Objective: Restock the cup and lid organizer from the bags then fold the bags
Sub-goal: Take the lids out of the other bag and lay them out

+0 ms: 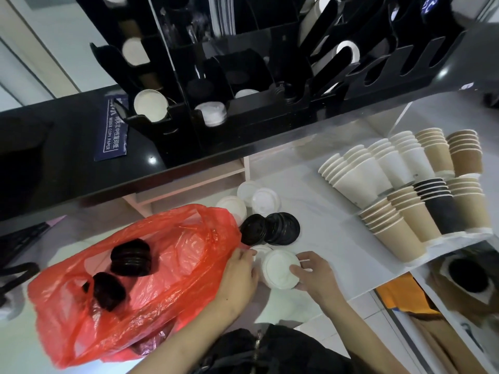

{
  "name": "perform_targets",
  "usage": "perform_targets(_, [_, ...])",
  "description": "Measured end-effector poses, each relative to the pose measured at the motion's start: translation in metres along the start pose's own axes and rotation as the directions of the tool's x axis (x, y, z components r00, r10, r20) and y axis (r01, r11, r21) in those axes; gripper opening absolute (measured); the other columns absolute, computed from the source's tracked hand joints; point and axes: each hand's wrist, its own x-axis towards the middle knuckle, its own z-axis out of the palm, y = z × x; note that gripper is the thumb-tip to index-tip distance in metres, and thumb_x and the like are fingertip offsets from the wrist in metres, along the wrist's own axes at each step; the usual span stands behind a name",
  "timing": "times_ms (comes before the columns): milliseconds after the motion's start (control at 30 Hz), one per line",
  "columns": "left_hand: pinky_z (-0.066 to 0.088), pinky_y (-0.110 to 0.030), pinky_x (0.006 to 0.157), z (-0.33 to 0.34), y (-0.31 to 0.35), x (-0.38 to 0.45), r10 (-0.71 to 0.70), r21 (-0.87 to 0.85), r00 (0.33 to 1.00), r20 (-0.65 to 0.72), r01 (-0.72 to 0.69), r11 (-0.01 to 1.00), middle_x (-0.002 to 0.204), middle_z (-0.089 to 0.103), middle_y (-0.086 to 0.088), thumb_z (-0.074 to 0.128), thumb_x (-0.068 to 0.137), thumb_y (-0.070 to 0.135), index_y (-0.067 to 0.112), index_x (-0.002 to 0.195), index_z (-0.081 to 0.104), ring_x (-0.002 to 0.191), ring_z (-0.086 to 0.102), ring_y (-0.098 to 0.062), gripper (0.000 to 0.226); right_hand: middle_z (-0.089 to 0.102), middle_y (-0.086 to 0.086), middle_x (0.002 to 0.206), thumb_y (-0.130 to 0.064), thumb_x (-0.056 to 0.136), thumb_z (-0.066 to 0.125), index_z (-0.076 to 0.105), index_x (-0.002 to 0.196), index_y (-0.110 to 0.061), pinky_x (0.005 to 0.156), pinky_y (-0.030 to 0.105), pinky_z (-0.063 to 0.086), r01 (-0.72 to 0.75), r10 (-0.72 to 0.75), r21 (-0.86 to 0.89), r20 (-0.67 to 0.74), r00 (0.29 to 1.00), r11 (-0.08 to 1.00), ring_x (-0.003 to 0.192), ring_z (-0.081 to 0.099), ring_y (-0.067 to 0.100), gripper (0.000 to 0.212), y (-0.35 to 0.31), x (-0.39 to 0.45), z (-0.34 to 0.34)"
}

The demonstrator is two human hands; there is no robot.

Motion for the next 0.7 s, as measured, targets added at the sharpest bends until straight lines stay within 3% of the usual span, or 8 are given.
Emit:
perform_targets(200, [0.048, -0.036, 0.101, -0.005, -0.006, -0.004, -0.091, -0.103, 0.996, -0.024, 0.088, 0.991, 0.127, 0.066, -0.004, 0.053, 0.098, 0.009, 0.016, 0.136, 0.057, 0.118, 0.063, -0.024, 0.039, 0.068, 0.015, 0.106, -0.007, 0.091, 0.072, 0.069, 0.103, -0.011, 0.063, 0.036, 0.064, 0.069, -0.068, -0.04, 0.033, 0.997, 0.997, 0.09, 0.073, 0.03, 0.013, -0.02, 0.0, 0.016])
perform_targets(300, [0.047, -0.03, 0.102, -0.012, -0.002, -0.006, -0.111, -0.17, 0.994, -0.007, 0.108, 0.979, 0.13, 0.067, -0.002, 0.052, 0.099, 0.008, 0.017, 0.138, 0.057, 0.12, 0.064, -0.021, 0.04, 0.069, 0.01, 0.106, -0.012, 0.09, 0.075, 0.069, 0.104, -0.013, 0.066, 0.038, 0.065, 0.094, -0.089, -0.078, 0.058, 0.994, 0.993, 0.091, 0.073, 0.026, 0.016, -0.026, 0.002, 0.025])
perform_targets(400, [0.042, -0.022, 0.098, -0.02, 0.001, -0.009, -0.094, -0.183, 0.996, 0.012, 0.094, 0.979, 0.131, 0.066, -0.002, 0.048, 0.1, 0.005, 0.016, 0.14, 0.056, 0.122, 0.062, -0.021, 0.043, 0.071, -0.002, 0.102, -0.031, 0.087, 0.08, 0.068, 0.103, -0.028, 0.075, 0.041, 0.065, 0.131, -0.121, -0.193, 0.06, 0.991, 0.972, 0.087, 0.073, 0.018, 0.02, -0.027, 0.002, 0.03])
perform_targets(500, [0.043, -0.021, 0.087, -0.028, 0.002, -0.012, -0.074, -0.189, 0.997, 0.017, 0.076, 0.979, 0.12, 0.071, -0.001, 0.048, 0.1, 0.007, 0.018, 0.134, 0.06, 0.11, 0.067, -0.021, 0.038, 0.072, -0.008, 0.102, -0.041, 0.088, 0.078, 0.065, 0.102, -0.036, 0.074, 0.024, 0.054, 0.173, -0.169, -0.299, 0.039, 0.985, 0.938, 0.086, 0.07, 0.008, 0.02, -0.031, -0.004, 0.029])
perform_targets(633, [0.051, -0.03, 0.082, -0.038, 0.0, -0.016, -0.051, -0.159, 0.998, 0.033, 0.056, 0.986, 0.104, 0.074, -0.001, 0.046, 0.098, 0.008, 0.017, 0.117, 0.067, 0.096, 0.07, -0.022, 0.03, 0.071, -0.015, 0.101, -0.043, 0.09, 0.075, 0.068, 0.103, -0.035, 0.073, 0.015, 0.045, 0.252, -0.265, -0.308, -0.001, 0.964, 0.918, 0.086, 0.066, 0.001, 0.017, -0.048, -0.02, 0.035])
perform_targets(700, [0.05, -0.022, 0.077, -0.044, 0.0, -0.02, -0.037, -0.167, 0.999, 0.027, 0.041, 0.985, 0.101, 0.076, 0.0, 0.046, 0.1, 0.01, 0.019, 0.121, 0.065, 0.089, 0.071, -0.015, 0.03, 0.071, -0.017, 0.1, -0.038, 0.092, 0.072, 0.068, 0.102, -0.036, 0.071, 0.01, 0.044, 0.312, -0.329, -0.311, -0.003, 0.944, 0.898, 0.085, 0.064, -0.002, 0.011, -0.059, -0.027, 0.042])
